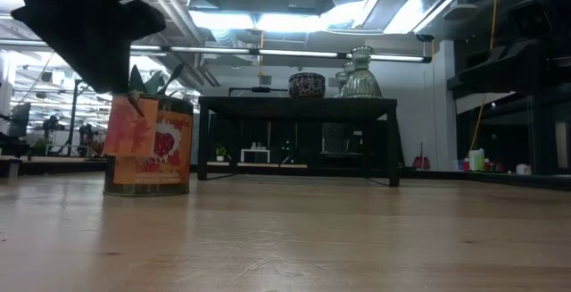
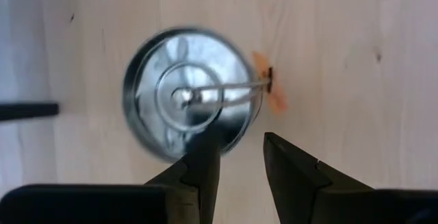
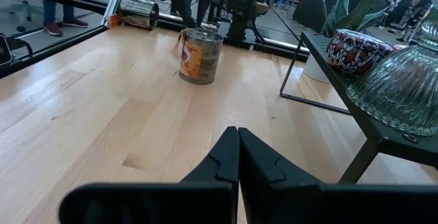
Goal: Pick & Place candle stick holders
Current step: Put the top scented candle can on the shelf
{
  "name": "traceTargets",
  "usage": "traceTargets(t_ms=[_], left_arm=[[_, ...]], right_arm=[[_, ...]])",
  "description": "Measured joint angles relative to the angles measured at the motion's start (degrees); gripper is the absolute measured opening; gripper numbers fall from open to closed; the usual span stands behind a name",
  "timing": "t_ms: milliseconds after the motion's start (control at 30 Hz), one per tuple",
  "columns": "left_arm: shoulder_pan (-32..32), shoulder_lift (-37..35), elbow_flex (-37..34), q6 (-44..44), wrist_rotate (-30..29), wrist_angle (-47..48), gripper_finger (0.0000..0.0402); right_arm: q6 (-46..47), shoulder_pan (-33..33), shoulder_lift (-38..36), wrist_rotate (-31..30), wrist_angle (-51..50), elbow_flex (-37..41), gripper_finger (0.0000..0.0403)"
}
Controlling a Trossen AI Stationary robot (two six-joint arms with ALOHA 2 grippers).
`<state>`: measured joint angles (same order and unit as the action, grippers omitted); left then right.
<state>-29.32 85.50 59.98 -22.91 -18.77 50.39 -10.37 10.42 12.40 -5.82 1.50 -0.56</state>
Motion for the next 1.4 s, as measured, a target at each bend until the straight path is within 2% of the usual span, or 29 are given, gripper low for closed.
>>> traceTargets(t_ms=[233,467,633,800,1167,1400], left_arm=[[0.15,0.2,-0.38,8.17,0.29,-2.71,0.0101],[0.59,5.25,0.03,15.24,-0.64,-2.91,0.009],[1.43,6.71,0.2,16.23,-1.33,-3.2,0.0071],[2.41,6.77,0.33,16.01,-1.37,-3.3,0.0012],[3.21,5.32,6.2,17.03,1.56,2.44,0.0003],[3.39,4.65,11.48,17.92,-0.04,8.37,0.0002]], right_arm=[[0.0,0.0,0.0,0.02,0.02,0.0,0.0003],[0.0,0.0,0.01,0.02,0.0,-0.01,0.0003],[0.0,0.0,0.0,0.02,0.02,0.0,0.0003],[0.0,0.02,0.01,0.02,0.0,-0.01,0.0003],[0.0,0.0,0.02,0.0,0.02,0.0,0.0003],[0.0,0.0,0.02,0.02,0.0,0.0,0.0003]])
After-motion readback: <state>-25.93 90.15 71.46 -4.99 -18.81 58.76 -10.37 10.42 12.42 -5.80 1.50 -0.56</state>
